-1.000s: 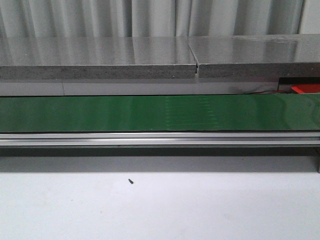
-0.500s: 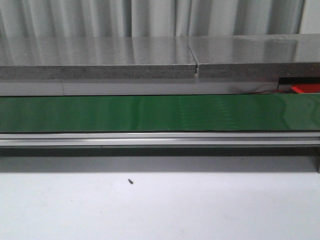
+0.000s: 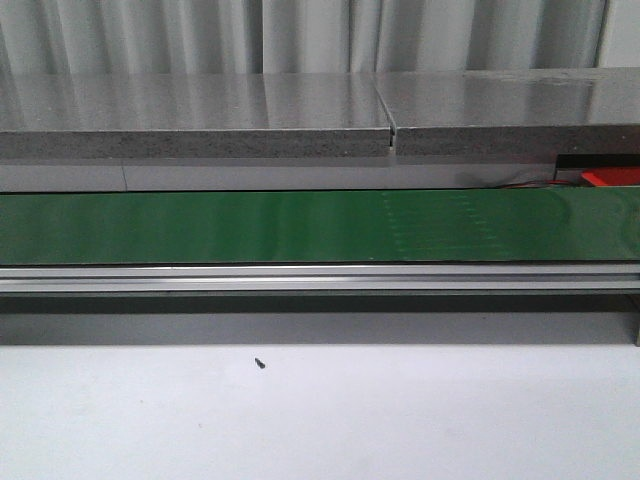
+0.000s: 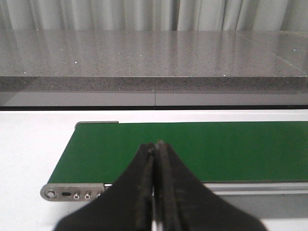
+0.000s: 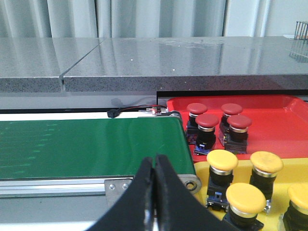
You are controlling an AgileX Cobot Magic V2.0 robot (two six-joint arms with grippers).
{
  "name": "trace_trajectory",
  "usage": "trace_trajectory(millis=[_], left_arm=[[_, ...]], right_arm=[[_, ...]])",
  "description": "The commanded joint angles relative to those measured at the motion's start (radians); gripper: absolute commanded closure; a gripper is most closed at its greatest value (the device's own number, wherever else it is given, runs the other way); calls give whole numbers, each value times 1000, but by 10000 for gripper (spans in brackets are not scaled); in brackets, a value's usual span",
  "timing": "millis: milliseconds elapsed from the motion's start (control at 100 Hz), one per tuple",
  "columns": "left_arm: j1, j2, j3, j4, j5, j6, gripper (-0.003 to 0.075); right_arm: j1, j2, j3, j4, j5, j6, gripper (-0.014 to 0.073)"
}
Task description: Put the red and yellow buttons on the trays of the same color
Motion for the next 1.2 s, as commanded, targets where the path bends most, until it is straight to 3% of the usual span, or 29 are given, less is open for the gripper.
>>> trace_trajectory(millis=[0, 150, 220, 530, 1190], left_arm=[[11, -50, 51, 2, -152, -11, 739], [43, -150, 185, -12, -226, -11, 739], [48, -191, 180, -12, -145, -11, 739], [49, -189, 182, -12, -288, -11, 739], [49, -189, 182, -12, -288, -11, 739]], right_arm=[[2, -22, -13, -12, -71, 1, 660], [2, -22, -13, -12, -71, 1, 660], [2, -22, -13, -12, -71, 1, 660], [2, -22, -13, -12, -71, 1, 660], [2, -22, -13, -12, -71, 1, 660]])
